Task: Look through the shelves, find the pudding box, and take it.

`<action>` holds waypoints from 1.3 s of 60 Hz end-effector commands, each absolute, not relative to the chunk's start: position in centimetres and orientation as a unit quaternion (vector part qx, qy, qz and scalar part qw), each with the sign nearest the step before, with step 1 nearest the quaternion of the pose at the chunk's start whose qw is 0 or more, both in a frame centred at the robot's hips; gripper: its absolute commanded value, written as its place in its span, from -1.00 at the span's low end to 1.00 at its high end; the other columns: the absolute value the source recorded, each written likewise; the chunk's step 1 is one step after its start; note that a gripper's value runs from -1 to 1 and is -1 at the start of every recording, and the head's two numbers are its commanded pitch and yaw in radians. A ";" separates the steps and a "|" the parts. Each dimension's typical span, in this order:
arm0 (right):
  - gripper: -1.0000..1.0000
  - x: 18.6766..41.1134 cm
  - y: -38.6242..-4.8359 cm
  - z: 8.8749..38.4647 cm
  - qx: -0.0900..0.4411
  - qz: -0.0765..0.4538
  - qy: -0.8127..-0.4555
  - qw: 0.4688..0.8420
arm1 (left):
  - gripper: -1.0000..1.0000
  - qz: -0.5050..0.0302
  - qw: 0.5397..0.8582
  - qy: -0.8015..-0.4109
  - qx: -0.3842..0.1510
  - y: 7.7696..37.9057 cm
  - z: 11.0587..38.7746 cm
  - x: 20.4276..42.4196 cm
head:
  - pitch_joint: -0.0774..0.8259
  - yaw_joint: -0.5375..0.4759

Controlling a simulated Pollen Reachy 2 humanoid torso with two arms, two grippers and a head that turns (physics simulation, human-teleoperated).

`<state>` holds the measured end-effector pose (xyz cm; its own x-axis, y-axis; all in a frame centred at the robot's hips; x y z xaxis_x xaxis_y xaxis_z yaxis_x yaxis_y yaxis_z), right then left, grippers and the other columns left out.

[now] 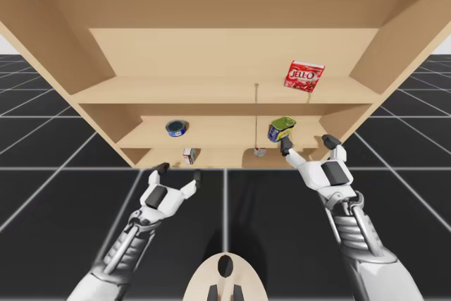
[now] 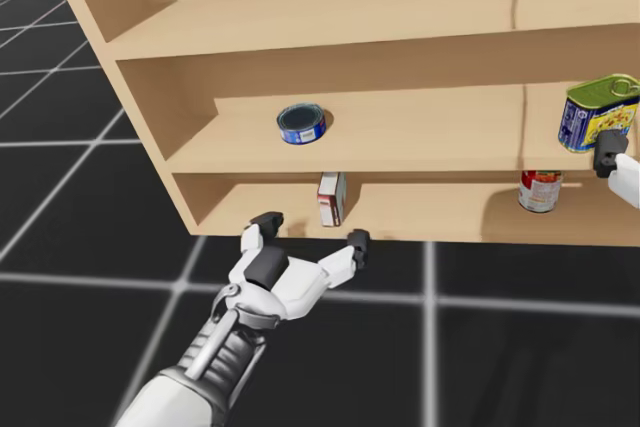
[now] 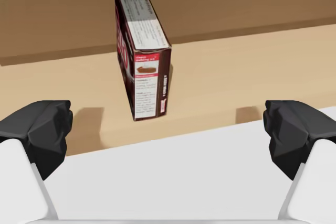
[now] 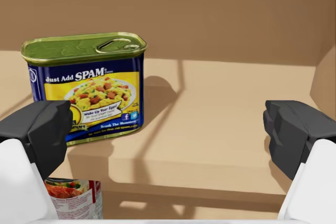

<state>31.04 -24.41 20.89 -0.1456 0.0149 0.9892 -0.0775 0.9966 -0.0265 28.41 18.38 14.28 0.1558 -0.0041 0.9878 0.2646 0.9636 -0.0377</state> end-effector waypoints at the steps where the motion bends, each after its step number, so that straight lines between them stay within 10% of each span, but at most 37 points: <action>1: -1.00 31.1 -24.4 20.9 0.021 0.034 -0.755 0.654 | -1.00 -0.067 0.760 -0.637 -0.110 15.7 13.4 30.8 | 0.46 0.52; 36: -1.00 31.1 -24.7 20.9 0.021 0.031 -0.755 0.655 | -0.97 -0.034 0.791 -0.599 -0.121 14.3 12.3 37.1 | 0.48 0.50; 38: -1.00 31.1 -24.8 20.9 0.021 0.031 -0.755 0.655 | -0.61 -0.032 0.790 -0.600 -0.119 14.3 12.2 37.0 | 0.48 0.50; 39: -1.00 31.1 -24.7 20.9 0.021 0.031 -0.755 0.655 | 0.87 -0.029 0.789 -0.601 -0.121 14.3 12.2 37.0 | 0.48 0.50; 42: -1.00 31.1 -24.7 20.9 0.021 0.031 -0.755 0.655 | 1.00 -0.031 0.789 -0.601 -0.124 14.3 12.1 36.9 | 0.48 0.50; 78: -1.00 31.2 -24.8 21.0 0.020 0.027 -0.756 0.654 | 1.00 -0.023 0.725 -0.676 -0.131 15.0 14.4 36.2 | 0.46 0.49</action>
<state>31.18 -24.86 20.97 -0.1436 0.0093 0.9896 -0.0667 0.9976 -0.0190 36.84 17.75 13.09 0.1616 0.0577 0.9852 0.1786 0.9801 -0.0867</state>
